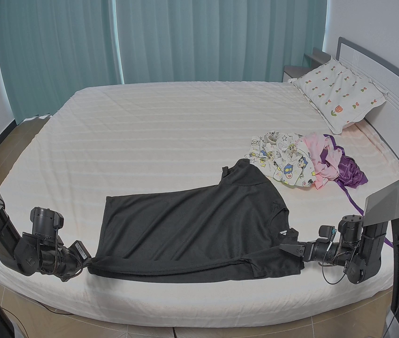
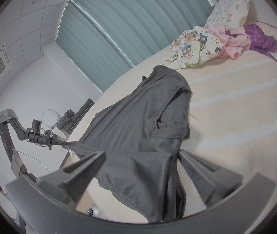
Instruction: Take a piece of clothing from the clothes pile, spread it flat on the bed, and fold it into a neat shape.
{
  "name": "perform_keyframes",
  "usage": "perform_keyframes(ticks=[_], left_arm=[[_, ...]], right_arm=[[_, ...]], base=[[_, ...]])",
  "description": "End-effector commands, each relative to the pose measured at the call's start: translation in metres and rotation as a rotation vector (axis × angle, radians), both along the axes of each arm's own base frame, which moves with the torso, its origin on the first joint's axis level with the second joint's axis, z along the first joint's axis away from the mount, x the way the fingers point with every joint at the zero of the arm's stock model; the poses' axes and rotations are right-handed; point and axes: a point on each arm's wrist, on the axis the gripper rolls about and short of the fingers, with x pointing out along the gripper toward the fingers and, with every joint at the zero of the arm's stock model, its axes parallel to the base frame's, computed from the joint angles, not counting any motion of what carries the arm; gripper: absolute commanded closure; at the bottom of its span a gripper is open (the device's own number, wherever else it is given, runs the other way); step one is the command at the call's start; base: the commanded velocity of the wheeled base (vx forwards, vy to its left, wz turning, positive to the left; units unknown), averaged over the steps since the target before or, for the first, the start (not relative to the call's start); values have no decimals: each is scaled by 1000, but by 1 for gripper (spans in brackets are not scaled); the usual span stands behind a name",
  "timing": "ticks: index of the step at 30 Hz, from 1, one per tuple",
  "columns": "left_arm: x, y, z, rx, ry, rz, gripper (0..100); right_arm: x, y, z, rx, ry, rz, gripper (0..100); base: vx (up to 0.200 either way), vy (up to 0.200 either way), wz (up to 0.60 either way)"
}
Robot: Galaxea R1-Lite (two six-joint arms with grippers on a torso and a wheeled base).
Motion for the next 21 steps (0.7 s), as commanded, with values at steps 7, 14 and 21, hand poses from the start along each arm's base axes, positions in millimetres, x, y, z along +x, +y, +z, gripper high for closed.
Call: perform_keyframes(ticks=[7,14,21], left_arm=[[1,1,0,1,-1,4,100],[1,5,4,6,-17,25,100],[-1,8,13,15,-54,34,100]], right_arm=[[-3,-2,5,1,-7,-5,100],[-12,-12,17,-19,-23,-26,100],[-17,-12,36,-20,-64,-24,100]], base=[[0,0,0],[0,0,0],[0,0,0]])
